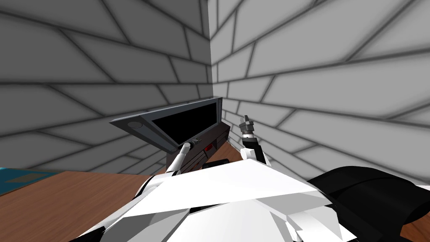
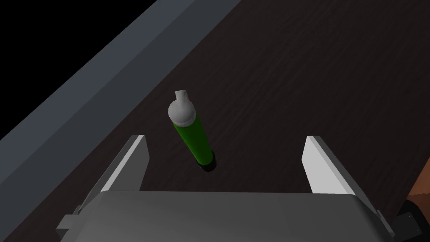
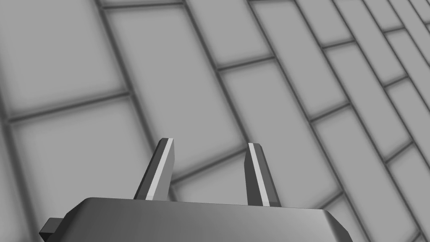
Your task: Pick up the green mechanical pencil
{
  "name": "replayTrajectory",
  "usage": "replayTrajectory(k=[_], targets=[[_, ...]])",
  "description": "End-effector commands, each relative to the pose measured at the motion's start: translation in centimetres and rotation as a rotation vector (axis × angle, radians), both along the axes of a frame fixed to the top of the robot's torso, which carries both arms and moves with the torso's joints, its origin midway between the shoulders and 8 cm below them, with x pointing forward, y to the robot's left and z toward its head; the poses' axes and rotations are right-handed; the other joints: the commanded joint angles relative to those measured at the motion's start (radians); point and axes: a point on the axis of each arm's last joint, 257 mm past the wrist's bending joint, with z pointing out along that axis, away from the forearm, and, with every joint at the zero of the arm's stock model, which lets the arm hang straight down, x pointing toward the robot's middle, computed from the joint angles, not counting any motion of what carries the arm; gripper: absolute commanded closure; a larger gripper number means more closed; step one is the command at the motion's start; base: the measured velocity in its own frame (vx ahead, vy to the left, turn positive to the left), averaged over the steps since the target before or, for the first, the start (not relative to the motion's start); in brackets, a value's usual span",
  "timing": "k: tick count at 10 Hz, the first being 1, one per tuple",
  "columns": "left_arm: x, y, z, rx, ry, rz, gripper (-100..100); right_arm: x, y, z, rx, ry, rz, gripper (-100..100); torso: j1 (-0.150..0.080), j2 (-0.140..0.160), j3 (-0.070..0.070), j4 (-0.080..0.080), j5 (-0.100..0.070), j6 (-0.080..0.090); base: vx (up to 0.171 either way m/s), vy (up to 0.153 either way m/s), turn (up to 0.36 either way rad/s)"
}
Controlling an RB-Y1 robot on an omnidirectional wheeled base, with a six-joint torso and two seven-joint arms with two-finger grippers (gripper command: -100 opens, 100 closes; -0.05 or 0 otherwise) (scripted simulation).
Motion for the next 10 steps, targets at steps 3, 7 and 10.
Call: replayTrajectory(k=[3,7,10], targets=[[-0.6,-1.0,-0.8,-0.002,0.000,0.006,-100,0.0,0.0,0.0,0.000,0.000,0.000,0,-0.002,-0.001,-0.001,0.000,0.000,0.000,-0.004,0.006,-0.004],[-0.8,-1.5,-1.1,-0.002,-0.001,0.010,-100,0.0,0.0,0.0,0.000,0.000,0.000,0,-0.003,-0.002,-0.001,0.000,-0.001,0.000,-0.002,0.002,-0.007],[-0.8,-1.5,-1.1,-0.002,-0.001,0.010,-100,0.0,0.0,0.0,0.000,0.000,0.000,0,-0.003,-0.002,-0.001,0.000,-0.001,0.000,0.003,-0.003,0.010]])
